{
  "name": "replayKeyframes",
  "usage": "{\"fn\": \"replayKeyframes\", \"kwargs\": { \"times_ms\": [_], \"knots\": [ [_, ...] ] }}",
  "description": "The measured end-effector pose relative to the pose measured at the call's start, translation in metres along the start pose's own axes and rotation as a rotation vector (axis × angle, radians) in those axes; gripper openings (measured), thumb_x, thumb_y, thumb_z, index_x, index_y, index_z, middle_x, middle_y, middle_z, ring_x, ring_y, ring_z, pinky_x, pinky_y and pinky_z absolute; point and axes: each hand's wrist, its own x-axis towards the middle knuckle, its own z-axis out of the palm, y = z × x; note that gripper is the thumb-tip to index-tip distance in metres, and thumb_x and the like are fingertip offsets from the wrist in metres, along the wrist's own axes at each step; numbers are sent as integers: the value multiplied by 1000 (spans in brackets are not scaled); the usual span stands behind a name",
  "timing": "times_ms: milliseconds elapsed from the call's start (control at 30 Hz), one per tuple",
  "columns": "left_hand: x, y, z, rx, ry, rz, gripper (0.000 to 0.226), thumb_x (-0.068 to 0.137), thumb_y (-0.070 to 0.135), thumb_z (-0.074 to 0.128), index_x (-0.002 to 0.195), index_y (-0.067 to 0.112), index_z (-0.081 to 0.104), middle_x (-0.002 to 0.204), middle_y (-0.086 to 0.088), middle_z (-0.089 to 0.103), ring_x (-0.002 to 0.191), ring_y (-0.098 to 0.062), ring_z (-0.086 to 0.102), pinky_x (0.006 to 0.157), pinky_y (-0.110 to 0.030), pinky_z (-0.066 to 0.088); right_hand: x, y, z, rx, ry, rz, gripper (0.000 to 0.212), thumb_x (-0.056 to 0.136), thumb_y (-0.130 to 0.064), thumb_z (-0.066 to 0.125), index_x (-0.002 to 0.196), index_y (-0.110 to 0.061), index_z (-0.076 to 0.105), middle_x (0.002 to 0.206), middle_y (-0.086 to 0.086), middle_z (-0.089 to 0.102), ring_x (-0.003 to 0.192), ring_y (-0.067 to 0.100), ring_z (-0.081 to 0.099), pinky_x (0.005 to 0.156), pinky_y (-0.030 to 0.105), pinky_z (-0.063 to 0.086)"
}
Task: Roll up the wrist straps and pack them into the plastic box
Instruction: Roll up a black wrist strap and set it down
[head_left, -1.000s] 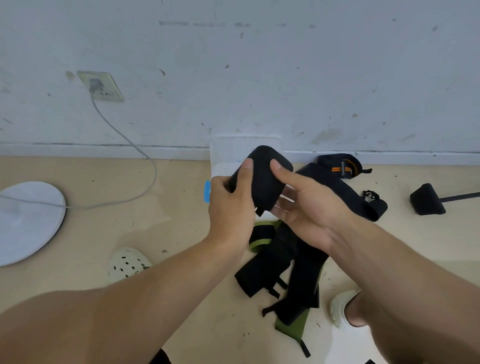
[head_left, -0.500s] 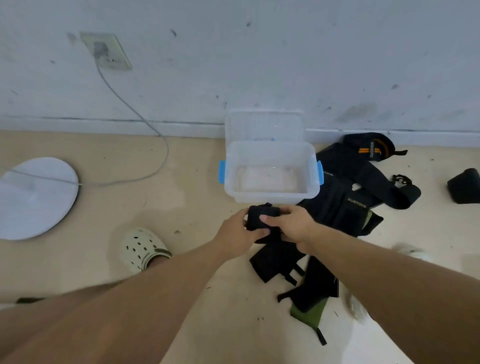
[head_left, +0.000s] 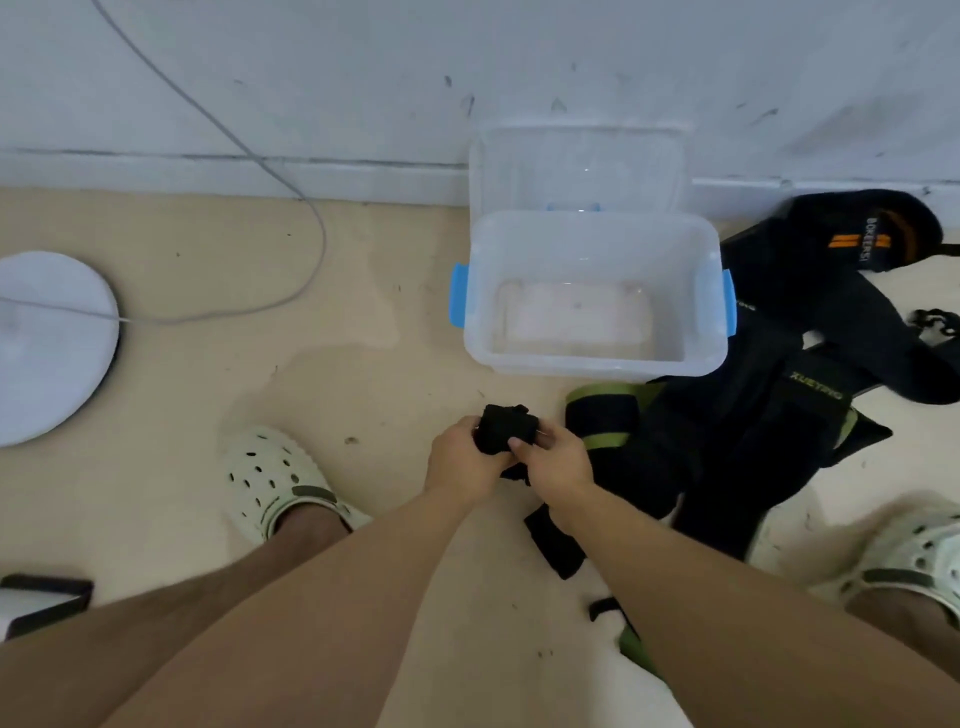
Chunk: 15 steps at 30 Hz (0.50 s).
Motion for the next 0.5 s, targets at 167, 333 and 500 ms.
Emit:
{"fn": "replayKeyframes", "kwargs": {
  "times_ms": [167,333,500],
  "knots": [
    [6,-10,6,0,65,-25,52,80,16,88,128,9,69,121,-8,73,107,-24,69,88,-30,53,2,5,5,-117,176,19,41,91,-33,78,125,-13,68,115,2,73,106,21,67,92,36,56],
    [10,-2,7,52,99,-37,61,81,21,87,137,12,66,129,-7,71,115,-26,67,100,-37,53,10,-2,8,-82,164,72,45,91,-32,79,130,-13,68,120,6,74,110,24,69,94,39,57],
    [21,11,5,69,118,-4,45,84,16,82,127,13,71,118,-7,74,107,-28,69,94,-41,56,20,-15,15,-14,174,63,45,93,-27,77,135,-14,65,127,6,72,112,24,68,96,39,57]
  ]
}}
